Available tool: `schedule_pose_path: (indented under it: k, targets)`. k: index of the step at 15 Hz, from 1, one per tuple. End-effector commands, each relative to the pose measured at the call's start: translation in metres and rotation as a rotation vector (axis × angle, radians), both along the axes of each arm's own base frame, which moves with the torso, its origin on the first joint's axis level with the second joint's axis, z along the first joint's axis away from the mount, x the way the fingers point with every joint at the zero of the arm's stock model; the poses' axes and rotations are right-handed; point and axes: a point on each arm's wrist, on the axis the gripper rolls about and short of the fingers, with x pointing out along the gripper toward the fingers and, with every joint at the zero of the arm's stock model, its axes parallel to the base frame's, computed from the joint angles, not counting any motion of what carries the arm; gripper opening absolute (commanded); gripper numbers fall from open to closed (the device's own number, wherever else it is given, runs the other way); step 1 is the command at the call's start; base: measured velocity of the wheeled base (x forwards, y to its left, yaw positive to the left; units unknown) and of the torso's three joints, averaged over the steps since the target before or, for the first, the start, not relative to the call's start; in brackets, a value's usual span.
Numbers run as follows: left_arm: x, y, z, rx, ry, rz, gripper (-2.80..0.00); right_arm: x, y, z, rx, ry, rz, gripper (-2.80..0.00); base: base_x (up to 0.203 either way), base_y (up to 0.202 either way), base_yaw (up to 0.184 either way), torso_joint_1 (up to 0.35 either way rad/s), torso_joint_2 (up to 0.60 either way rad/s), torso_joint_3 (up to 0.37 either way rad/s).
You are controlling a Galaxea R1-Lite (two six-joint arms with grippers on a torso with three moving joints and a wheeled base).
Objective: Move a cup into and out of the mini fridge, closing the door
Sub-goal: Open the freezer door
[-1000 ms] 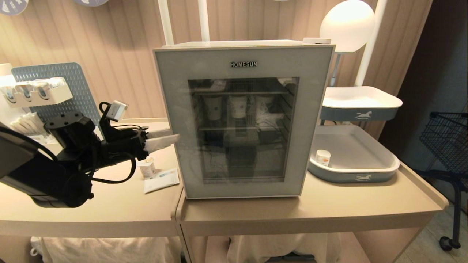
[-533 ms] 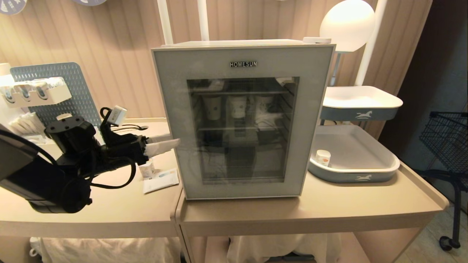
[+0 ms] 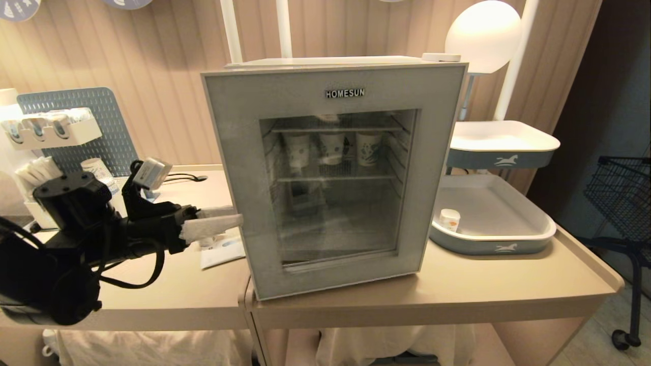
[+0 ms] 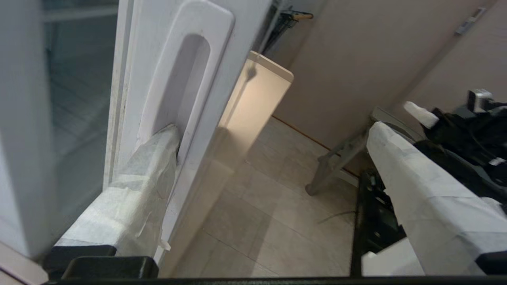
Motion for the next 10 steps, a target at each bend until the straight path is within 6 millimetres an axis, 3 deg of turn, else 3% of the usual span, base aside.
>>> schedule_pose_path:
  k: [1,6,7,8,10]
  targets:
    - [-0.029,0.001,0.021,-0.001,-0.063,-0.007,0.00,0.000,0.000,0.000,0.000,0.001,0.000,-2.80,0.000,0.000,0.000,0.000,0.00,0.000]
    - [-0.093,0.002,0.040,-0.003,-0.093,-0.011,0.00,0.000,0.000,0.000,0.000,0.001,0.000,-2.80,0.000,0.000,0.000,0.000,0.00,0.000]
    - [-0.103,0.004,0.040,-0.002,-0.067,0.000,-2.80,0.000,0.000,0.000,-0.002,0.001,0.000,-2.80,0.000,0.000,0.000,0.000,0.00,0.000]
    - [-0.107,0.009,0.037,-0.001,-0.031,0.028,-2.80,0.000,0.000,0.000,-0.002,0.001,0.000,-2.80,0.000,0.000,0.000,0.000,0.00,0.000]
    - [-0.098,0.020,0.030,-0.001,0.020,0.088,-2.80,0.000,0.000,0.000,-0.002,0.001,-0.001,-2.80,0.000,0.000,0.000,0.000,0.00,0.000]
